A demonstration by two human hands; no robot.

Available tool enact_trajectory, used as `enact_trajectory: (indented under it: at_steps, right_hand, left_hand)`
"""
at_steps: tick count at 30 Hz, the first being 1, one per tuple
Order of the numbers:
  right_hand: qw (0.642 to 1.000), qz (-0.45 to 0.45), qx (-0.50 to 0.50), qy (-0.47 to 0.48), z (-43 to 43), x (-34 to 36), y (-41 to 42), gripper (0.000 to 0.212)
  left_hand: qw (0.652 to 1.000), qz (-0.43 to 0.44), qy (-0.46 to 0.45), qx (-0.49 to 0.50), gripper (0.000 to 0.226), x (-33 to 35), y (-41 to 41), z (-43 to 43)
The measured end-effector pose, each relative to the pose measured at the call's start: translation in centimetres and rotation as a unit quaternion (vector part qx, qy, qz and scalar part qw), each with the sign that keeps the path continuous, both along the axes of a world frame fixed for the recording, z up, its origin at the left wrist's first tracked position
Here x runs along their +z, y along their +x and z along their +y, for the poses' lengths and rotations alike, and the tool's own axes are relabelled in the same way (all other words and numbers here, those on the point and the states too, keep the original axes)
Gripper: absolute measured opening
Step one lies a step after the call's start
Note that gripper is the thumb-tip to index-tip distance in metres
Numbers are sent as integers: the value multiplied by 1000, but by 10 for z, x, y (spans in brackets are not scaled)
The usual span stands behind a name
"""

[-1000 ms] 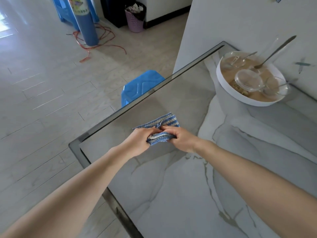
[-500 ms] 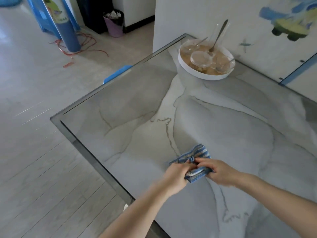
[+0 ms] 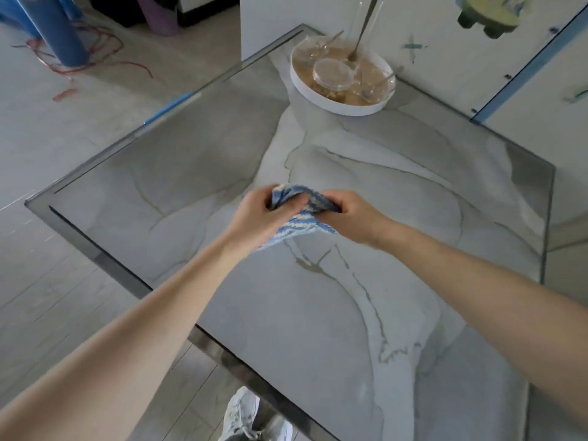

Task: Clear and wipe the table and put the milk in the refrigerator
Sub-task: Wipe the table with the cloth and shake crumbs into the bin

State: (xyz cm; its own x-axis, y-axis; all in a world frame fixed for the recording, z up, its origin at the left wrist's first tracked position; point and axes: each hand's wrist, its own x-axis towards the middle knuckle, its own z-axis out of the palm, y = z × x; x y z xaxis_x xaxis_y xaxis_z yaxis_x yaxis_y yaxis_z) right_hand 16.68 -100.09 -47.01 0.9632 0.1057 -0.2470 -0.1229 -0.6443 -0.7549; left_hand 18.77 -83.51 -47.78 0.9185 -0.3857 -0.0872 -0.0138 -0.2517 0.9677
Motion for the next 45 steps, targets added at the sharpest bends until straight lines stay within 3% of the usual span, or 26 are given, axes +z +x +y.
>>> enact_trajectory:
  at_steps: [3,6,8,16,23,27,31,33,36,42,45]
  right_hand:
    - [999,19,46,-10,26,-22,17,18]
    - [986,81,119,-88,25,-54,11,30]
    - [978,110,141,-104,12,-64,-2,40]
    - [974,147,111,-131,-68,-57,-84,38]
    - [962,197,91,-163,-155,-41,-183,37]
    - [952,225,87,-190,-185,-37,-208,14]
    - [973,176,48,-139,-191,-1,-176,23]
    - [982,137,29,-124,-187,14,-142,9]
    - [991,82,16,-103,-177,23,-88,19]
    - [993,-72,-8,-95,-159,29,18,21]
    - [985,-123,-2,-117,-156,13,68,16]
  left_hand:
    - [998,-14,67,9,25,-21,6,23]
    - [989,-12,142,-42,18,-61,-14,26]
    - [987,-22,151,-54,26,-76,-34,15]
    - [988,19,101,-117,39,-77,-103,-70]
    - [972,80,106,-193,29,-69,-189,-159]
    - [966,102,99,-215,19,-55,-202,-185]
    - [977,64,88,-182,18,-26,-169,-189]
    - [983,24,102,-150,25,-11,-137,-187]
    - [987,-25,122,-100,28,7,-82,-181]
    - [984,-119,133,-11,6,17,21,-173]
    - [973,-157,170,16,33,3,53,-168]
